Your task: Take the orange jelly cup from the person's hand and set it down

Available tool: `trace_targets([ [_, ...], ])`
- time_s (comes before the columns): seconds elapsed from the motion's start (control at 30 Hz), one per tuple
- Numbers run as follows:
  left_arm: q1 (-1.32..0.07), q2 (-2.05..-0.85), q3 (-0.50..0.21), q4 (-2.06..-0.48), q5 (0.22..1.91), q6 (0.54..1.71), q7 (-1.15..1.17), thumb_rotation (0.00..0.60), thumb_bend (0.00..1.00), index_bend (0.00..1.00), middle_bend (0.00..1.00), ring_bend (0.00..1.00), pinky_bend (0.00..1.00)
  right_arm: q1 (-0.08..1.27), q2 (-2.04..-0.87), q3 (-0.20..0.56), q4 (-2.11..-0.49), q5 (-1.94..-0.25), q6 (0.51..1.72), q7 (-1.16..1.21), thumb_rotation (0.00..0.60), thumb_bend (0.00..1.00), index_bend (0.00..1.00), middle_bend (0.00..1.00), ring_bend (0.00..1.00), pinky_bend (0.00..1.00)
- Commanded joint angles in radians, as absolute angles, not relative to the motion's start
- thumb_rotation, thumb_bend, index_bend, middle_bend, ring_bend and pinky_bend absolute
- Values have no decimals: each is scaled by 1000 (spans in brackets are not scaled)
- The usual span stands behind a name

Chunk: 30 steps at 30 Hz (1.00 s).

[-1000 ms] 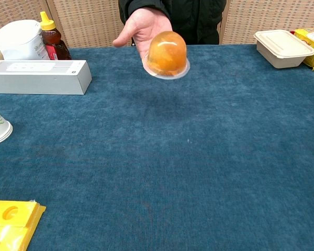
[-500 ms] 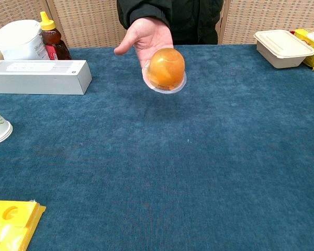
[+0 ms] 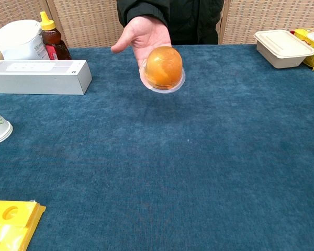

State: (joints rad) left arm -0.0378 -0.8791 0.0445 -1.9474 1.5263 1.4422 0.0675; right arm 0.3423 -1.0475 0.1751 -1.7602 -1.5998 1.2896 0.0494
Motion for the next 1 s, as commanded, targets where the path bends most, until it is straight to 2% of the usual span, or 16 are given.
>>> trace_targets([
  [0.03,-41,-877,41,-1949,1518,1437,63,600,89,0,0,0,39,440,-1053,240,-1844,-1511,1180,-42,600,11,26,72,25,127],
  [0.4,-52,-866,28,-1952,1486,1419,44,600,89,0,0,0,39,642,-1204,307,-1893,-1264,1000,-309,600,25,59,101,53,162],
  [1.0,-67,-845,17,-1950,1458,1394,0,600,89,0,0,0,39,873,-1466,320,-1787,-970,986,-605,600,76,152,180,135,273],
])
